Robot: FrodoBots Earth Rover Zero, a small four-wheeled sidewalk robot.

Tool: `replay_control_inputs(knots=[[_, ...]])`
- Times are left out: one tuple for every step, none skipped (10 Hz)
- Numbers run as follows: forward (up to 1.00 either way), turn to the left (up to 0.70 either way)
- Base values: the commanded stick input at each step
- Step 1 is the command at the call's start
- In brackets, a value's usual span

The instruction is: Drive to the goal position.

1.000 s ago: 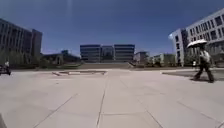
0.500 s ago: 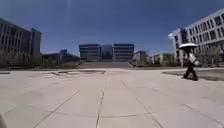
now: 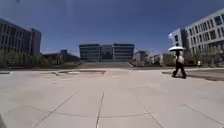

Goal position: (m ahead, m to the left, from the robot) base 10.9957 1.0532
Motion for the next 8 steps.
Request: replay_control_inputs(knots=[[0.7,0.0],[0.7,0.0],[0.7,0.0],[0.7,0.0],[0.7,0.0],[0.7,0.0],[0.7,0.0],[0.7,0.0]])
